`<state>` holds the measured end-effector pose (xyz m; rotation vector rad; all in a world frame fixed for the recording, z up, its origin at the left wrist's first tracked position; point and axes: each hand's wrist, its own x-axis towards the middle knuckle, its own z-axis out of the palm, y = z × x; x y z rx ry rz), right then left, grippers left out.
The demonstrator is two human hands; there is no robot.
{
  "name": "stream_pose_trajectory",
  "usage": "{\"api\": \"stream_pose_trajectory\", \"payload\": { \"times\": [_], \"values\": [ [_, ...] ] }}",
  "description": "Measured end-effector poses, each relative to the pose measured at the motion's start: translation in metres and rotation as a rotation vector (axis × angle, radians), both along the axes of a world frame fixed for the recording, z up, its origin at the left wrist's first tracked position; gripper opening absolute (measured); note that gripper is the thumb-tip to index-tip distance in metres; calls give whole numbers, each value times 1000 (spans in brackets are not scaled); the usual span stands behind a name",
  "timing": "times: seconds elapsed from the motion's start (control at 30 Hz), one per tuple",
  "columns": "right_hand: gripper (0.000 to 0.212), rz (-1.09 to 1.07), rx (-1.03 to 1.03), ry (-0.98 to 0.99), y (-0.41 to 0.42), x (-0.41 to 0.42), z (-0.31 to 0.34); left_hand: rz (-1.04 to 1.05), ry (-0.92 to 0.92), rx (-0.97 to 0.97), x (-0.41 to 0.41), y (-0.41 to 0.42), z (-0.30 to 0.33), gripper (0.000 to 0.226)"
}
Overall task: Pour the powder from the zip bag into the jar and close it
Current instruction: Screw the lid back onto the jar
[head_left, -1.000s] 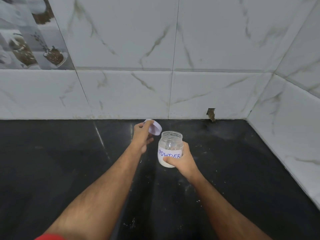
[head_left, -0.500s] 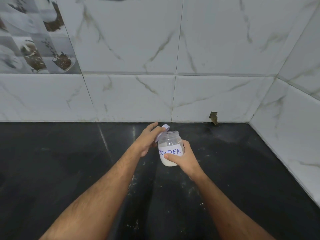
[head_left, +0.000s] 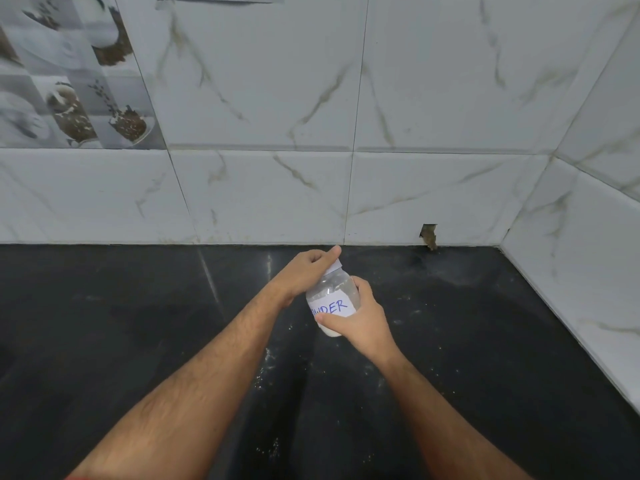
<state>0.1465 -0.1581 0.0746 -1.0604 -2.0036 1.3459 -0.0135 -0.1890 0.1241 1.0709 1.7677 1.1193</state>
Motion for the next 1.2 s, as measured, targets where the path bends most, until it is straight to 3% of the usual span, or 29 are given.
{"api": "stream_pose_trajectory", "payload": {
  "times": [0.23,0.47,0.63,0.93,1.03,1.2],
  "values": [
    [102,-115,229,-136,-11,-3,4,161,-12,7,7,6,-1,47],
    [81,-33,-20,76,-5,5,5,-40,-65,88,1,-8,8,42],
    [86,-83,-10,93,-2,6,3,54,-93,97,-13,-15,0,63],
    [91,-165,41,44,-2,5,5,51,-192,145,-14,-24,6,40],
    [88,-131,97,25,-7,5,7,-12,-222,136,-4,-21,13,49],
    [86,-105,108,59,-13,3,10,-1,-149,151,7,-16,15,88]
  ]
}}
